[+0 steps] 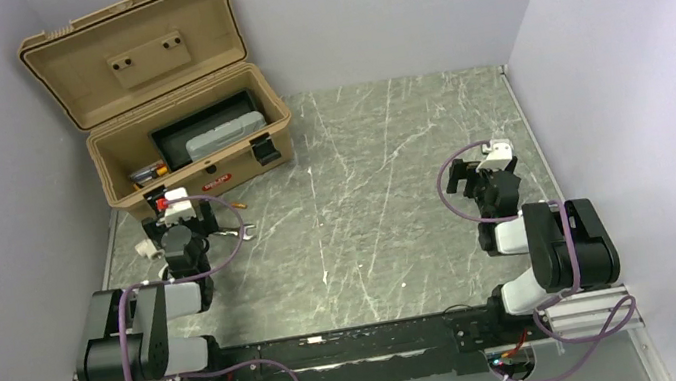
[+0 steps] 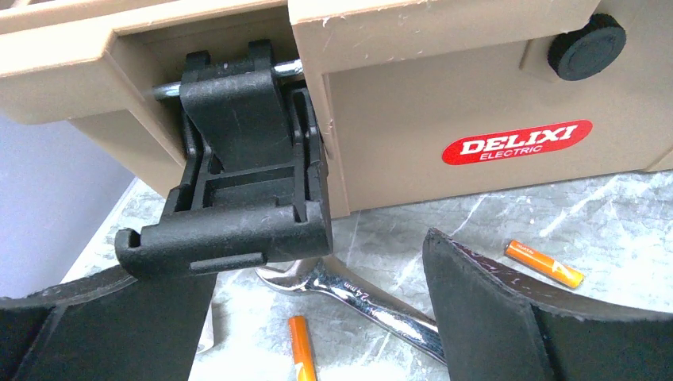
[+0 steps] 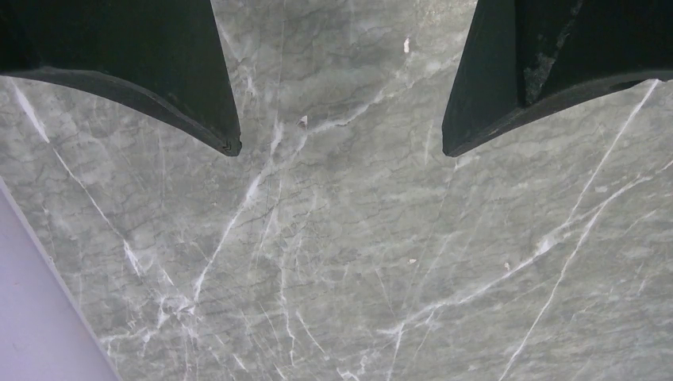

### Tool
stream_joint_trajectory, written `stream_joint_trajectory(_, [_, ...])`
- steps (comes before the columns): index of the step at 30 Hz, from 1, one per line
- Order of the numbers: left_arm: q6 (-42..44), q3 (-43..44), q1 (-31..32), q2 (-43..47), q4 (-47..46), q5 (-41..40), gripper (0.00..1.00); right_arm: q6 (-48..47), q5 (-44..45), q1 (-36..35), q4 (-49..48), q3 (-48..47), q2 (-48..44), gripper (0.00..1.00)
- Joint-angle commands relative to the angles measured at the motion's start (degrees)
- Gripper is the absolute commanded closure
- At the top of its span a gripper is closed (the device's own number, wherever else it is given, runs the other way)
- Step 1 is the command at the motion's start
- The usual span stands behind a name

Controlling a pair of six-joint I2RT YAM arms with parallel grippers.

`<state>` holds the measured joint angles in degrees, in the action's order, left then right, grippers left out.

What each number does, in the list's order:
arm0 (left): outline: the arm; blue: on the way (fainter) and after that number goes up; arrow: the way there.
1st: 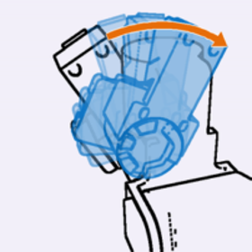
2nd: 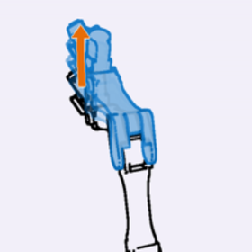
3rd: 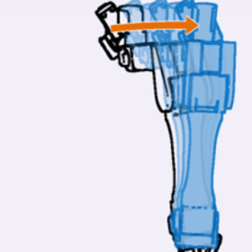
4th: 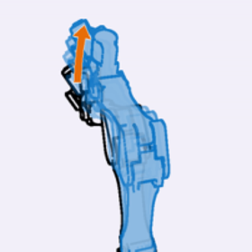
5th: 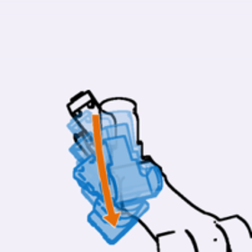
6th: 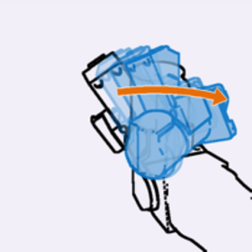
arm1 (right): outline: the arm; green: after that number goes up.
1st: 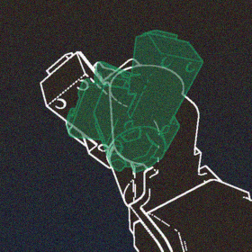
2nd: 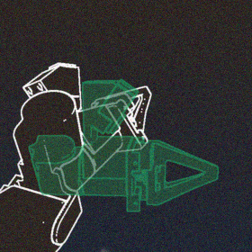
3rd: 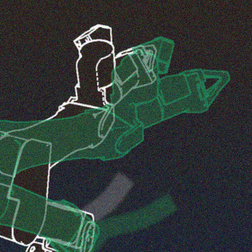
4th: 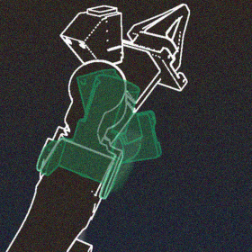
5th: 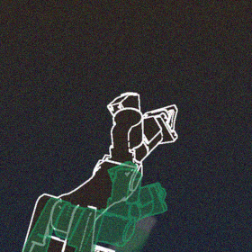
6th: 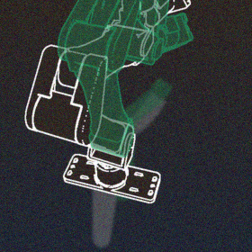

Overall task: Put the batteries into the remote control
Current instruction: Move the remote control to the center of the board.

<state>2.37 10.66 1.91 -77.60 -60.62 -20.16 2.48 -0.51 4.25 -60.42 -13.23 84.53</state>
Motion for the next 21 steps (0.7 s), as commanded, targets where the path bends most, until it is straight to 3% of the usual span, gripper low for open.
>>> stream_joint_trajectory(1, [0.09,1.11,-0.11,-0.09,-3.49,0.93,0.01,-0.46,-0.48,0.11,-2.33,-1.53,0.17,0.00])
stream_joint_trajectory(13, [0.02,0.85,-0.09,0.08,-3.99,0.81,0.01,-0.42,-0.66,0.06,-2.80,-1.23,-0.03,0.00])
stream_joint_trajectory(17, [2.55,-0.10,2.38,4.30,-3.29,-0.36,0.01,0.11,0.02,0.06,-3.18,0.72,-3.99,0.00])
stream_joint_trajectory(21, [3.33,2.81,7.20,11.10,8.20,-7.59,0.01,1.98,0.22,0.08,10.64,-1.70,-12.61,0.00])
